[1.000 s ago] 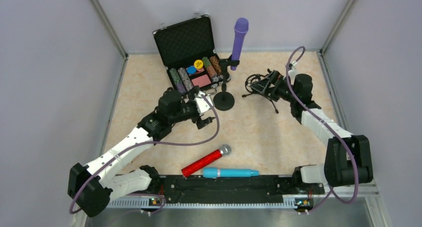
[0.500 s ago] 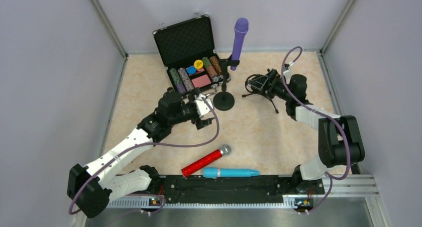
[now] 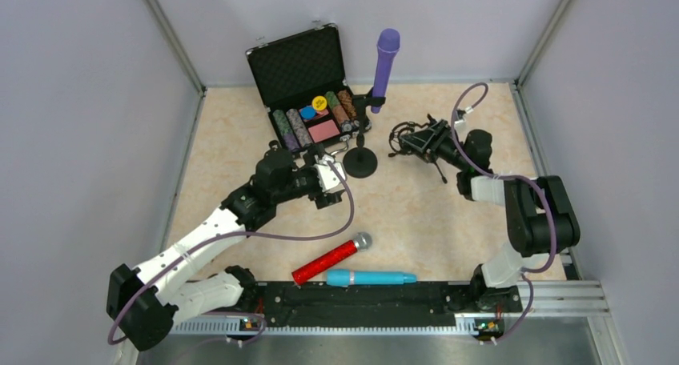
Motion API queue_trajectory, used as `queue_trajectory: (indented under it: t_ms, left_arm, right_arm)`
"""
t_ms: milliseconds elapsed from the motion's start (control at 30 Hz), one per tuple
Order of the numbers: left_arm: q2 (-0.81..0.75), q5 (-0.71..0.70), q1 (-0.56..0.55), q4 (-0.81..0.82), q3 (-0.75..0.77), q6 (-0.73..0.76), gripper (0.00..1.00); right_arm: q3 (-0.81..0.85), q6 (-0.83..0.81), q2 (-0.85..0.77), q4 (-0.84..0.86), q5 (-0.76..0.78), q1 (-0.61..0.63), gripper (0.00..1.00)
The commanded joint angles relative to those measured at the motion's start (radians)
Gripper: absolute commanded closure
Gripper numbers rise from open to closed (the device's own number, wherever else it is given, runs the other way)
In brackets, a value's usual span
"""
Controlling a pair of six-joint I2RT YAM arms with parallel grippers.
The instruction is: Attach the microphones to the stand
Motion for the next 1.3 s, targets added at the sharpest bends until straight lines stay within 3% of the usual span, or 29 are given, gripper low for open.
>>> queue_trajectory:
  t_ms: [0, 133, 433, 633, 900, 1267]
  left_arm:
    - [-0.029, -0.020, -0.009, 0.003, -0.002, 0.028, 0.11]
    - [-0.029, -0.031, -0.009, 0.004, -0.004, 0.032, 0.11]
    - [-0.032, -0.042, -0.010, 0.006, -0.007, 0.036, 0.11]
    - [-0.035, -0.051, -0.010, 0.008, -0.011, 0.037, 0.11]
    - [-0.028, -0.075, -0.010, 0.017, -0.018, 0.047, 0.09]
    - [-0.028, -0.080, -0.010, 0.023, -0.024, 0.049, 0.09]
  right_arm:
    - [-0.033, 0.045, -0.019, 0.141, -0.037, -0.008, 0.63]
    - [-0.073, 0.046, -0.090, 0.113, -0.043, -0.005, 0.64]
    - [-0.104, -0.062, -0.357, -0.181, -0.032, -0.003, 0.64]
    - [-0.163, -0.024, -0.501, -0.211, -0.047, 0.009, 0.64]
    - [-0.193, -0.007, -0.616, -0.279, -0.009, 0.070, 0.64]
    - [-0.112, -0.002, -0.683, -0.399, 0.004, 0.124, 0.65]
